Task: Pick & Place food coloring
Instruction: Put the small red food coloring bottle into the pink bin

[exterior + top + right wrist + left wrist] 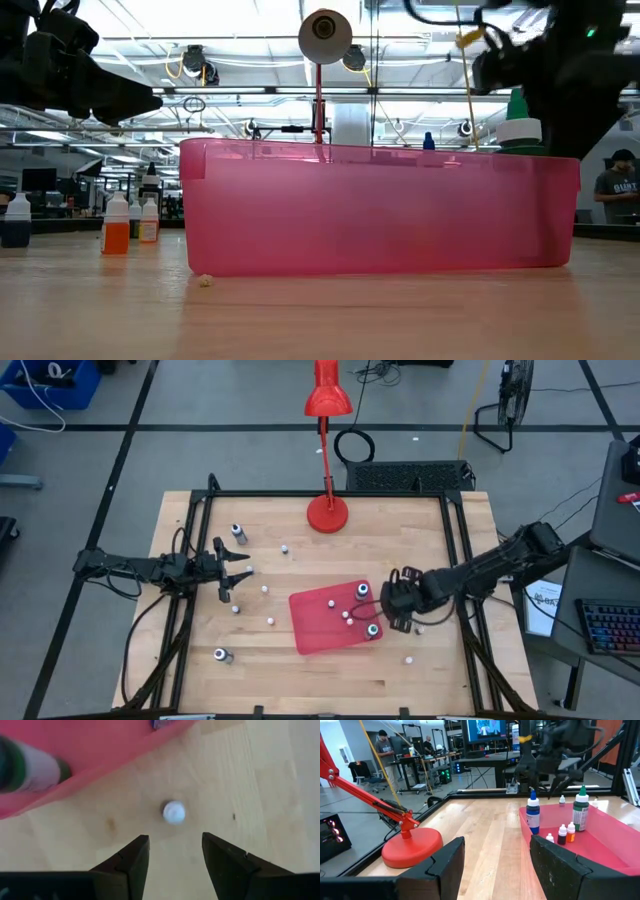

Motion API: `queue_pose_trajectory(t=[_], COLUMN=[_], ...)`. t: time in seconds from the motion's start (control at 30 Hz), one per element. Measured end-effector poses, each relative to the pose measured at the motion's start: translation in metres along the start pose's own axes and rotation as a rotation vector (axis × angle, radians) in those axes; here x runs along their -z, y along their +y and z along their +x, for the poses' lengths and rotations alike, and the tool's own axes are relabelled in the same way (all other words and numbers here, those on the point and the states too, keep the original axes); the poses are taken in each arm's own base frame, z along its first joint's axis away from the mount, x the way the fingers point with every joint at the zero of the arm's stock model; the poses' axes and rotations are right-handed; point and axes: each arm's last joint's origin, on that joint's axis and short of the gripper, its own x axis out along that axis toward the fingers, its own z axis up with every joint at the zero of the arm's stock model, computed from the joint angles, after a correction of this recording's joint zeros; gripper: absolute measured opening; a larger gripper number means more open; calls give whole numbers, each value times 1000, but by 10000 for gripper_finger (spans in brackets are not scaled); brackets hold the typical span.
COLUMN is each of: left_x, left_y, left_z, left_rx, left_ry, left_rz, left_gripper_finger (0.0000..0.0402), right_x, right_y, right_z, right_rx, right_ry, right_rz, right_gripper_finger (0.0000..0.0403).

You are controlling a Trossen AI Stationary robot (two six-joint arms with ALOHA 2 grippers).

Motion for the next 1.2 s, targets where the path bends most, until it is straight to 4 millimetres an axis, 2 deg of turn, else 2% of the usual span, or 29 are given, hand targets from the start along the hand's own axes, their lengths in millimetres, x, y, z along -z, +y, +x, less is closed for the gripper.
queue_pose_trajectory(t=[0.23, 0.37, 0.67, 1.0, 1.2], left_x=[0, 0, 0, 0, 0], left_y=[0, 0, 0, 0, 0], left_z=[0, 0, 0, 0, 0], left_rx=[0, 0, 0, 0, 0], left_ry=[0, 0, 0, 0, -1], left_rz=[0, 0, 0, 0, 0], left_gripper_finger=[225, 225, 225, 225, 225], right_x=[-4, -6, 3, 3, 3], right_y=[-11, -16, -24, -23, -23], right_z=[28, 37, 49, 53, 53], right_rx=[-106, -123, -139, -159, -159], right_ry=[-69, -117, -55, -95, -94], right_rz=[-22, -29, -6, 0, -3], right_gripper_finger=[174, 174, 174, 173, 150])
